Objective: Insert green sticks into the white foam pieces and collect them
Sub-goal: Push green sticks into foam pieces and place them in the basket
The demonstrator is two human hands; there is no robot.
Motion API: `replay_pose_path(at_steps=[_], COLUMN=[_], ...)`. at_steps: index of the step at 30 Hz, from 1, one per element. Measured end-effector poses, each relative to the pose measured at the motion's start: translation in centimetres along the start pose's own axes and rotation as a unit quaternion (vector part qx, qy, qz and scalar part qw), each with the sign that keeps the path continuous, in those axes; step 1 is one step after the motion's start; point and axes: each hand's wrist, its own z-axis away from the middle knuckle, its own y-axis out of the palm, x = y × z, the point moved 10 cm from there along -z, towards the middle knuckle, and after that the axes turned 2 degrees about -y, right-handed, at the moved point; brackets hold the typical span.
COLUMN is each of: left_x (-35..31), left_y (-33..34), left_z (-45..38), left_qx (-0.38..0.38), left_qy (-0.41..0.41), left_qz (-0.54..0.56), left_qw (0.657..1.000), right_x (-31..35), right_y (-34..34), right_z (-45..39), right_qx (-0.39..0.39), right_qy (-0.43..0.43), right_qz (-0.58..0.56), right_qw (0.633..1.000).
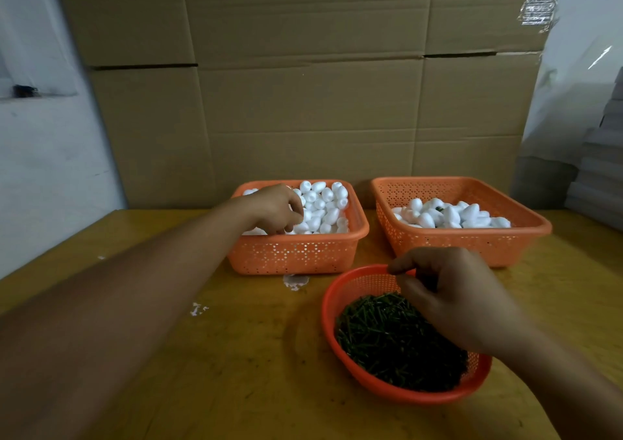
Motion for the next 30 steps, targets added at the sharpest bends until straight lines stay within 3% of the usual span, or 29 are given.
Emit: replay_pose_path(at_steps=[4, 10, 30], left_x=[0.8, 1.4, 1.6], left_y=[1.3, 2.4, 4.9], left_z=[-1.4, -2.2, -3.0], left_qx=[0.07, 0.099, 0.17], left_qy=[-0.015, -0.037, -0.011], left_qz=[-0.095, -0.232, -0.136], left_qw=[0.993, 0.967, 0.976], right_x=[0.2, 1.1, 1.1], right_y=[-0.1, -0.4, 0.0], right_z=[0.0, 0.3, 0.3], right_qx=[0.001, -0.007, -0.004], right_qy=[-0.002, -0.02, -0.021], right_qz=[0.007, 0.017, 0.024], right_qw=[1.0, 1.0, 0.999])
